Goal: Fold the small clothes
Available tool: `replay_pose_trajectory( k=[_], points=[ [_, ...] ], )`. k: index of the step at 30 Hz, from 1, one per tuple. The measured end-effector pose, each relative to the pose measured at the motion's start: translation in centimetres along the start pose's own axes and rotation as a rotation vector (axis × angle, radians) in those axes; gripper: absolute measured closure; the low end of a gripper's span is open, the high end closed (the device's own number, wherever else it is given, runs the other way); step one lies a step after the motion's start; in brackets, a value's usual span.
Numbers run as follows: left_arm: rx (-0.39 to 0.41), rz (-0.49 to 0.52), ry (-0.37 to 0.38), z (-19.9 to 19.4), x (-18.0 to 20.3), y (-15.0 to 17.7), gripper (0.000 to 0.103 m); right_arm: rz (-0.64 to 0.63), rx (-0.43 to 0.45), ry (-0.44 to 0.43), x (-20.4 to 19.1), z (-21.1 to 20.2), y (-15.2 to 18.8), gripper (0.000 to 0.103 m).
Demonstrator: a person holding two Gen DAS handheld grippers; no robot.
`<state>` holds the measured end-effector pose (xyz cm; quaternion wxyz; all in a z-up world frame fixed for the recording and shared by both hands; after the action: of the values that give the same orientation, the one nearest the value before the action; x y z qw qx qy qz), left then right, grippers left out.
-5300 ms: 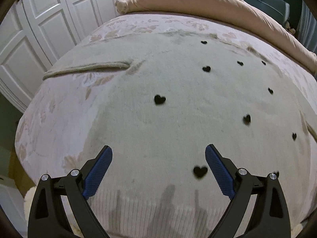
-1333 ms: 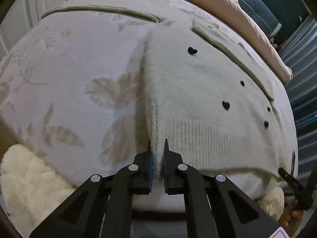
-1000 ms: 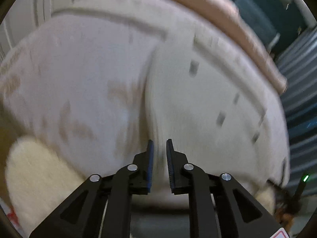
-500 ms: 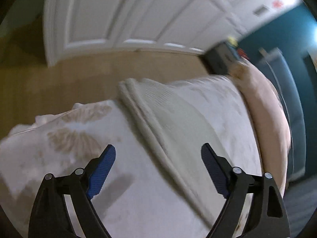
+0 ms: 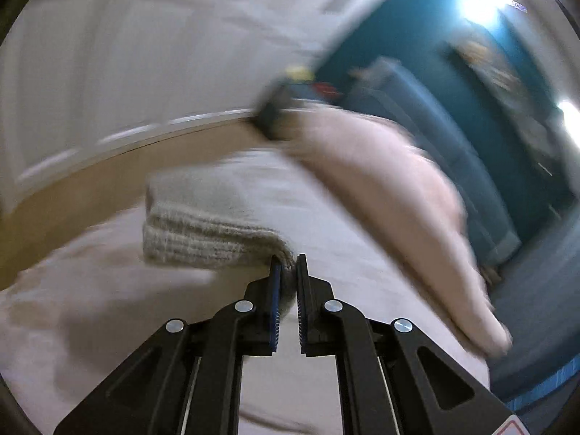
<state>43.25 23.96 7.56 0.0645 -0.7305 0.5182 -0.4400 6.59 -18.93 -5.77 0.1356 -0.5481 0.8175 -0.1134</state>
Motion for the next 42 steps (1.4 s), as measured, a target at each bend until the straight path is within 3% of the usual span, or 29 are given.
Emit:
replay_pose_trajectory(
  k=[3,5,6,7,8,10,12,14,15,18,22,28,31,32,33,34,35,36,39,40,42],
  points=[
    [-0.053,0.179,0.162,0.7,13.0,5.1,0.098,0.035,0.007,-0.051,0.3,0.1,0.1,0.039],
    [-0.138,0.287,0.238,2.5,20.4,11.3,0.097,0.046,0.019,-0.063,0.7,-0.1,0.2,0.039],
    [-0.180,0.330,0.241,3.6,22.7,14.4,0.096,0.049,0.028,-0.064,1.1,-0.2,0.2,0.039],
    [-0.220,0.368,0.221,4.9,24.6,17.8,0.087,0.053,0.036,-0.058,1.8,-0.4,0.2,0.039],
    [-0.273,0.387,0.193,6.6,25.9,22.1,0.078,0.055,0.037,-0.053,2.2,-0.4,0.3,0.039],
    [-0.361,0.354,0.152,9.0,25.8,27.6,0.064,0.075,0.037,-0.045,3.8,-0.4,0.3,0.039],
    [-0.430,0.281,0.105,10.3,23.5,32.2,0.063,0.113,0.039,-0.057,5.7,-0.6,0.2,0.038],
    [-0.468,0.207,0.061,10.8,20.4,34.0,0.062,0.139,0.053,-0.055,7.6,-0.7,-0.5,0.035],
    [-0.466,0.167,0.039,10.7,18.9,33.7,0.062,0.139,0.060,-0.062,8.2,-0.7,-1.1,0.035],
    [-0.407,-0.006,-0.007,9.3,12.4,30.5,0.048,0.131,0.086,-0.091,8.9,-0.3,-4.2,0.034],
    [-0.346,-0.202,-0.065,8.0,5.4,25.9,0.047,0.124,0.129,-0.169,7.7,1.0,-11.0,0.030],
    [-0.359,-0.339,-0.030,9.4,2.7,23.5,0.047,0.166,0.115,-0.205,4.9,5.9,-20.0,0.030],
    [-0.355,-0.427,0.005,10.4,1.1,23.1,0.047,0.257,0.028,-0.236,4.5,10.2,-22.7,0.031],
    [-0.345,-0.443,0.019,10.5,0.8,23.0,0.050,0.276,0.012,-0.248,4.5,11.2,-23.2,0.037],
    [-0.333,-0.444,0.035,10.7,0.9,22.8,0.054,0.285,-0.006,-0.258,4.3,11.9,-23.6,0.064],
    [-0.317,-0.433,0.042,10.8,1.0,22.4,0.085,0.277,-0.031,-0.275,3.7,12.5,-24.0,0.101],
    [-0.297,-0.411,0.045,10.8,1.2,22.0,0.098,0.244,-0.041,-0.302,2.7,12.3,-24.6,0.099],
    [-0.275,-0.392,0.043,10.9,1.6,21.4,0.098,0.211,0.015,-0.314,1.9,10.7,-25.5,0.100],
    [-0.207,-0.311,0.031,10.2,2.9,20.2,0.098,0.122,0.289,-0.368,1.0,2.5,-27.2,0.100],
    [-0.207,-0.284,0.018,10.2,3.1,20.3,0.098,0.128,0.345,-0.351,1.8,1.3,-27.0,0.100],
    [-0.237,-0.218,-0.030,11.5,3.3,21.4,0.097,0.162,0.335,-0.241,4.3,3.1,-26.4,0.100]
  ],
)
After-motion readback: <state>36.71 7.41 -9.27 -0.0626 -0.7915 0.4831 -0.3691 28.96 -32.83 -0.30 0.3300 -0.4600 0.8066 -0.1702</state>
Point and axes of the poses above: each gripper's, at about its wrist camera, not at the fingertips, and z roughly the way its jaws point, x to its right, y to its underside, the point moved 8 cm from there along z, roughly the way its jaws point, and after that the axes turned 7 degrees about -x, right-handed, at the moved point
